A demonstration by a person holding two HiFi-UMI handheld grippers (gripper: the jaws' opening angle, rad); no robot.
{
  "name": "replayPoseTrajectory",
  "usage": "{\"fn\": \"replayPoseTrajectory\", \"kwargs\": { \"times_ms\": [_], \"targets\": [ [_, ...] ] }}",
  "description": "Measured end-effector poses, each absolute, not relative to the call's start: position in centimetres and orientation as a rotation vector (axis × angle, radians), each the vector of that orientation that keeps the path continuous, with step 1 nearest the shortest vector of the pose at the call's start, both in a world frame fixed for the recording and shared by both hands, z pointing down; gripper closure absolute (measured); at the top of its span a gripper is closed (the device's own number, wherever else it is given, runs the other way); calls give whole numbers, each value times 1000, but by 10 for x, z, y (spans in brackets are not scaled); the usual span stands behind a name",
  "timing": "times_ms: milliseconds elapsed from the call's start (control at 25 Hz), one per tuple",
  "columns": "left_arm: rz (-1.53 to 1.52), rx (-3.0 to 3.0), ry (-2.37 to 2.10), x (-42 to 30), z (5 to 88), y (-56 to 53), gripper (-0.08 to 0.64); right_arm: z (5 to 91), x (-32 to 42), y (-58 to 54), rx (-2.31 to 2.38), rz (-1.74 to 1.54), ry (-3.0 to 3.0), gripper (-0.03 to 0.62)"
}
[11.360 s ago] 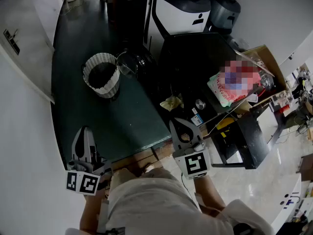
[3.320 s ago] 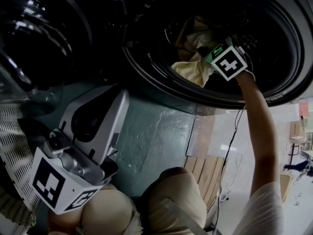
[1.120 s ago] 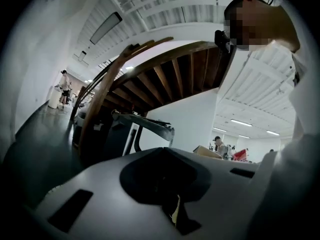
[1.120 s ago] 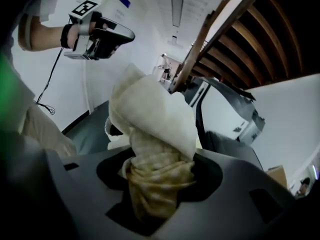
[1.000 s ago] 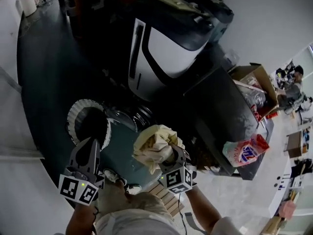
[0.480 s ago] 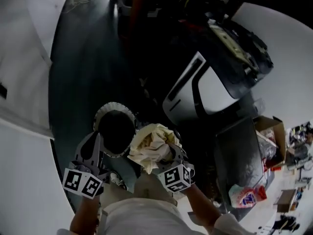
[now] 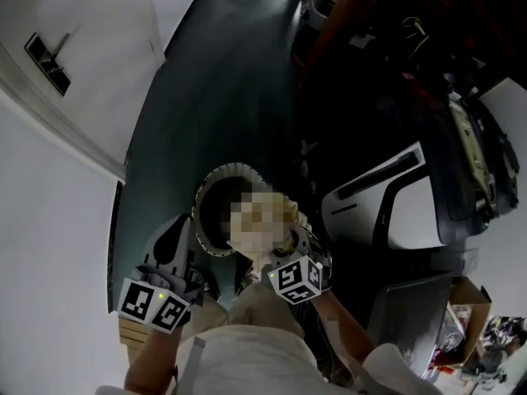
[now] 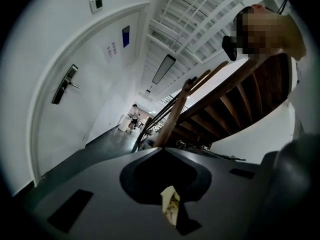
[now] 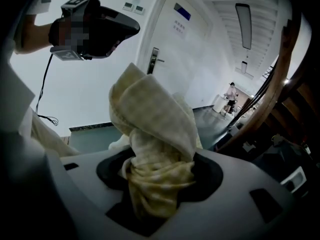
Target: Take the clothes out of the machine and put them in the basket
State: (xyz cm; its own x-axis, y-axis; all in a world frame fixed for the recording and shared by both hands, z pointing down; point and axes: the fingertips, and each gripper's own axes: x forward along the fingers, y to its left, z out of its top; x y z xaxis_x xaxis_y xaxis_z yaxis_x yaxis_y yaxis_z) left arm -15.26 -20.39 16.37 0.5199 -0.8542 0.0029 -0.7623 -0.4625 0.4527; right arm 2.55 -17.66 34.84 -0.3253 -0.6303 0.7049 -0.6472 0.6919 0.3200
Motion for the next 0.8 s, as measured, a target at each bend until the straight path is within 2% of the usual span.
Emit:
{"fn": "replayPoseTrajectory", "kwargs": {
  "times_ms": [280,800],
  "targets": [
    [-279,2214,-1421,-198,234,-202,546,419,-13,-202,858,39,-2020,339],
    [-321,2014,-1443,-228,376,-220,546,595,-46,-255,724,59,-1945,336]
  ]
}}
